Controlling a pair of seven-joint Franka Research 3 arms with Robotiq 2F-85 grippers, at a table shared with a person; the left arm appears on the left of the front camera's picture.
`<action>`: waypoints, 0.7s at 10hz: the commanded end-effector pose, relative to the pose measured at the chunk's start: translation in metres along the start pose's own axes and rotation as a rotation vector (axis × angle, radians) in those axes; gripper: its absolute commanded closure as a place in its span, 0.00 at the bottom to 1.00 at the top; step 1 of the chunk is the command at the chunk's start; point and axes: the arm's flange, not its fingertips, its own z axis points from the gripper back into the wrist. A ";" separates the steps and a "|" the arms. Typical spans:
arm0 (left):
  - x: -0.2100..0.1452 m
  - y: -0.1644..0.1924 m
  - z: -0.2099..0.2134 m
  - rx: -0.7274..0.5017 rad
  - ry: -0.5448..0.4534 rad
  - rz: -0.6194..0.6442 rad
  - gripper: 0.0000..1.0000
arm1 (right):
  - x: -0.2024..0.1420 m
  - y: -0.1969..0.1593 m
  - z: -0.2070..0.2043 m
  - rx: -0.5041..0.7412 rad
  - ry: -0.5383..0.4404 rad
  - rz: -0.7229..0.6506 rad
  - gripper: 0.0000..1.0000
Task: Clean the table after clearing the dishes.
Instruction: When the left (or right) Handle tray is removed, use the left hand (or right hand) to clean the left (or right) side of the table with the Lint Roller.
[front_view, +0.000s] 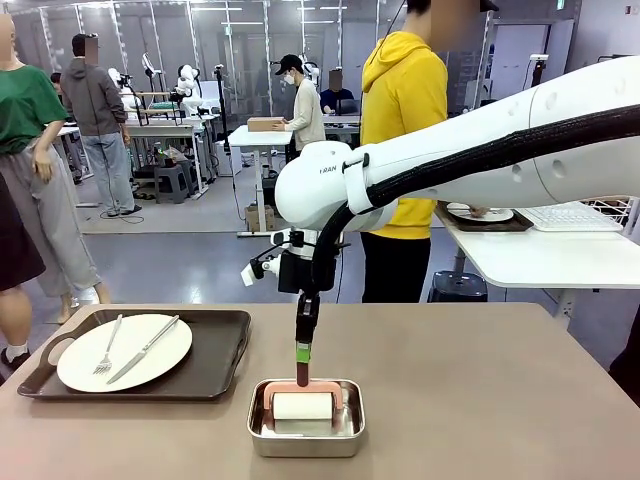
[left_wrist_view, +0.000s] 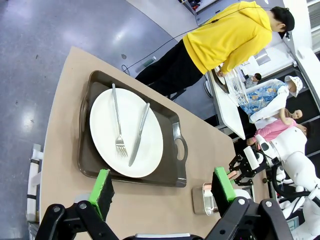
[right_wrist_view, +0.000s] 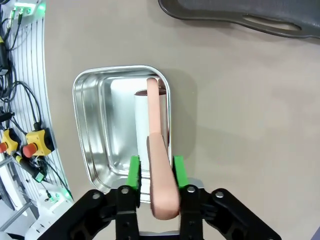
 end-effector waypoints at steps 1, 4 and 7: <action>0.001 0.001 0.002 -0.023 -0.011 -0.009 0.00 | 0.000 0.006 -0.001 -0.015 -0.001 0.000 1.00; 0.001 0.001 0.002 -0.023 -0.011 -0.009 0.00 | -0.004 0.010 0.008 -0.027 -0.010 -0.006 1.00; 0.001 0.001 0.002 -0.023 -0.011 -0.009 0.00 | -0.016 0.026 0.038 -0.091 -0.035 -0.105 1.00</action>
